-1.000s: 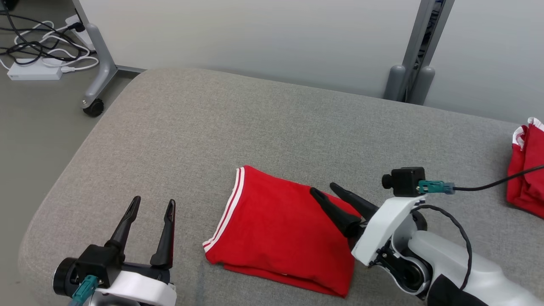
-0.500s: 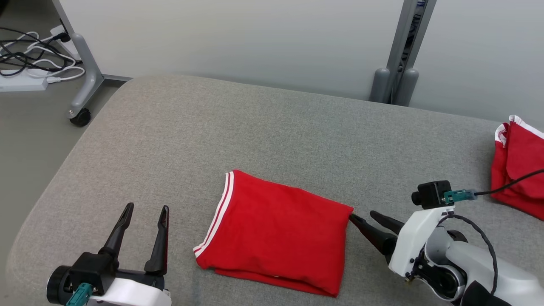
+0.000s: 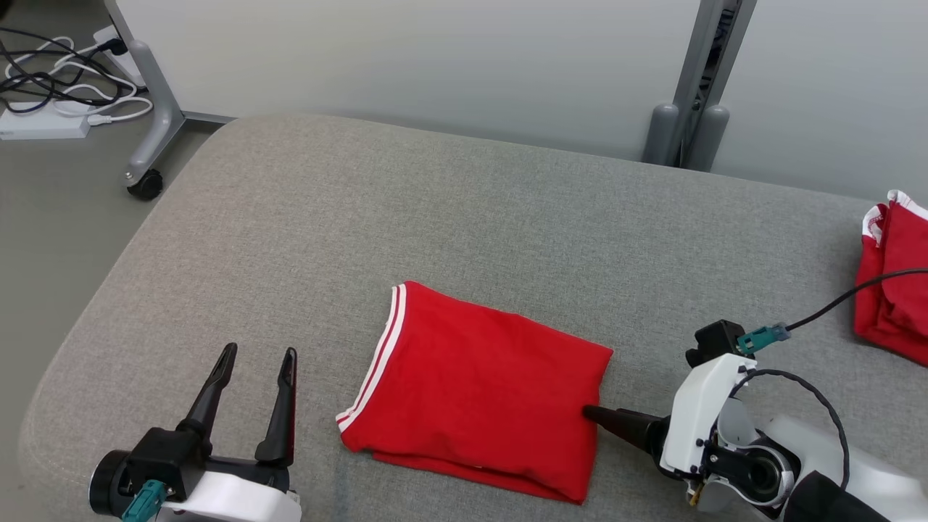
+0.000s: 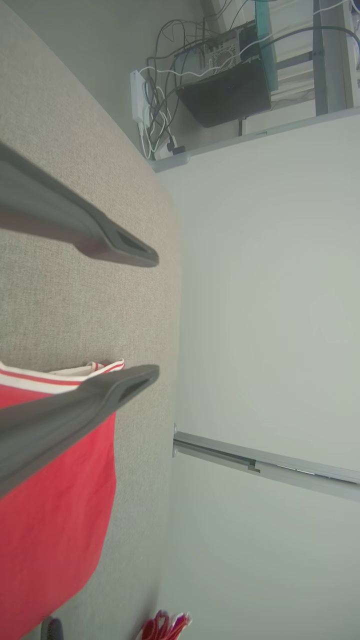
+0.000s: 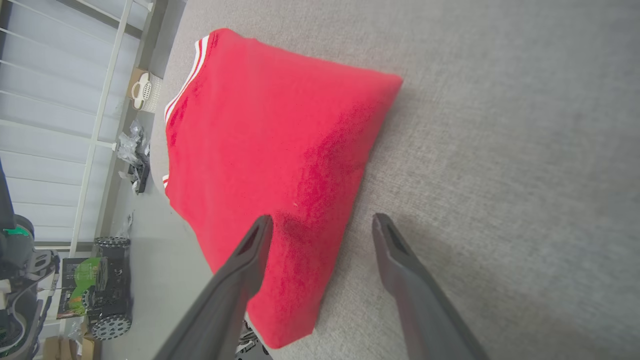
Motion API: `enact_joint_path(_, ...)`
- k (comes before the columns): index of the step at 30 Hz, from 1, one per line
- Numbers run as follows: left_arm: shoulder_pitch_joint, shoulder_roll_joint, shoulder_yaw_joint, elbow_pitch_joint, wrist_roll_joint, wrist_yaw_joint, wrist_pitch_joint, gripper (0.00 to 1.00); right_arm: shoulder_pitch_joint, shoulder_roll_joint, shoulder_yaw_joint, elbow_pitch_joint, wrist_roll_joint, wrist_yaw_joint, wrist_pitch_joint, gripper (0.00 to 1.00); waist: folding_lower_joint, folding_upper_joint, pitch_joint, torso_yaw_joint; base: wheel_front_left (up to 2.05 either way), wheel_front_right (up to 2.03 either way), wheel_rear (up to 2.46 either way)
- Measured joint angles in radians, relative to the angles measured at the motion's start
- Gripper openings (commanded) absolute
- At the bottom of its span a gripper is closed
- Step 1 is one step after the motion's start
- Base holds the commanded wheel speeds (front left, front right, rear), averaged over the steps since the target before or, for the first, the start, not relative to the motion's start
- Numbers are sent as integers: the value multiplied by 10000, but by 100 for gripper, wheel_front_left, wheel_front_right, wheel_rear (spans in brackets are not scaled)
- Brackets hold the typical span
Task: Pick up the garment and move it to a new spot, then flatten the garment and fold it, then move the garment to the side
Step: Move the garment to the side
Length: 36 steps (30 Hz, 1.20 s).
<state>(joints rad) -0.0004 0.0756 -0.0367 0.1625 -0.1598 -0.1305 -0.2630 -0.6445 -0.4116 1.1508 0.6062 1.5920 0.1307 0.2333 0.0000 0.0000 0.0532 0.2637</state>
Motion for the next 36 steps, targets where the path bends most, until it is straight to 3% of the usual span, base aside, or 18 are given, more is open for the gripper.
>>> enact_joint_path(17, -243, -142, -184, 75, -77, 0, 0, 100, -697, 1147, -4, 1676, 663, 0, 1730, 100, 0, 0, 356, 294, 0, 0, 0)
enact_joint_path(18, -243, -148, -184, 88, -86, 0, 0, 100, -724, 1216, -13, 1684, 644, 0, 1714, 49, 0, 0, 363, 319, 0, 0, 0)
enact_joint_path(19, -243, -155, -182, 94, -86, 0, 0, 100, -757, 1277, -21, 1666, 585, 0, 1613, 18, 0, 0, 370, 337, 0, 0, 0)
enact_joint_path(20, -243, -161, -169, 96, -86, 0, 0, 100, -797, 1323, -21, 1641, 508, 0, 1532, 0, 0, 0, 372, 341, 0, 0, 0)
enact_joint_path(25, -233, -176, -29, 94, -86, 0, 0, 100, -984, 1191, -71, 1371, 240, 0, 1358, 0, 0, 0, 327, 223, 0, 0, 0)
enact_joint_path(36, -244, -136, -69, -50, -4, 0, 0, 100, -2478, 217, -301, 1279, -445, 0, 1189, 0, 0, 0, 502, -259, 0, 0, 0)
